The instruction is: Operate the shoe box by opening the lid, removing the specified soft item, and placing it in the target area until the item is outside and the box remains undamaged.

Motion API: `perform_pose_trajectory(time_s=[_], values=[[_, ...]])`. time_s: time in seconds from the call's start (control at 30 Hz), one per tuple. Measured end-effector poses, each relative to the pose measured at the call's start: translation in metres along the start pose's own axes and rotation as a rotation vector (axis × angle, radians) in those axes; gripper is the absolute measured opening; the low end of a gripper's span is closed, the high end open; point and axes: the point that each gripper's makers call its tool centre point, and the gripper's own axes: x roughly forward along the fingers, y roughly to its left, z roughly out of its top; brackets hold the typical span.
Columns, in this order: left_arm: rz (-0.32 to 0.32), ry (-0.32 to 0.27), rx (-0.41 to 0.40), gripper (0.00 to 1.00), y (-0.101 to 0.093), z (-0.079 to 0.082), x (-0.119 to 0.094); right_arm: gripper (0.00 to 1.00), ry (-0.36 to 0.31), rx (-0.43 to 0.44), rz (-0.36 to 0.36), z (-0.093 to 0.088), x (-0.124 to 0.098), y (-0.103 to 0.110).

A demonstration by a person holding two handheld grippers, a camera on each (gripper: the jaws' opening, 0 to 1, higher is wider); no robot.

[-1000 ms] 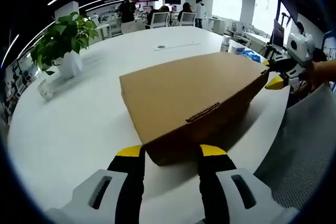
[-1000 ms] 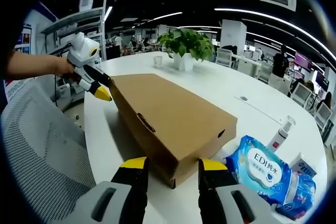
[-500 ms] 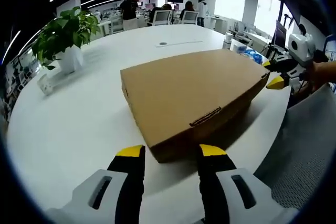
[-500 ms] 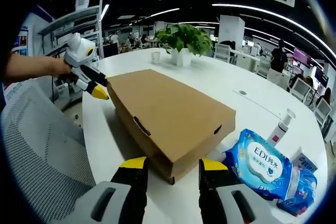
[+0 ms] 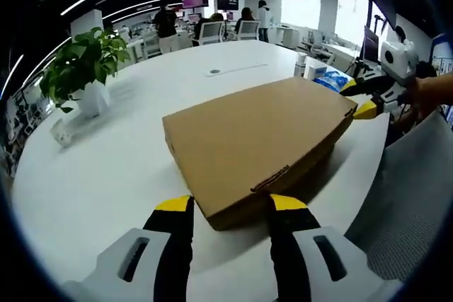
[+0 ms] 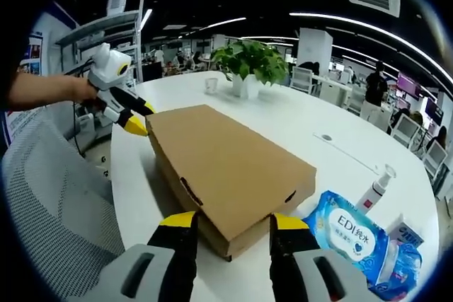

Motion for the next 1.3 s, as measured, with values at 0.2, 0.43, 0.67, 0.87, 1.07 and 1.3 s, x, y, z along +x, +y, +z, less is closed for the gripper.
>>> perform_pose_trajectory(time_s=[0.2, 0.43, 0.67, 0.87, 1.07, 1.3], values=[[0.001, -0.002, -0.013, 0.42, 0.0, -0.005, 0.004, 0.38, 0.015, -0.001, -0.001, -0.006, 0.004, 0.001], [0.002, 0.015, -0.028, 0.42, 0.001, -0.007, 0.01, 0.37, 0.033, 0.0, -0.004, -0.012, 0.009, -0.001], [0.002, 0.019, -0.028, 0.42, 0.006, -0.002, 0.015, 0.37, 0.037, 0.001, -0.004, -0.008, 0.014, -0.008], [-0.001, 0.022, -0.026, 0.42, 0.011, 0.004, 0.022, 0.37, 0.038, 0.002, -0.006, -0.006, 0.019, -0.015], [-0.003, 0.025, -0.026, 0.42, 0.018, 0.011, 0.029, 0.37, 0.041, 0.004, -0.008, -0.001, 0.026, -0.023], [-0.007, 0.028, -0.028, 0.42, 0.026, 0.019, 0.039, 0.37, 0.045, 0.003, -0.014, 0.004, 0.035, -0.034]])
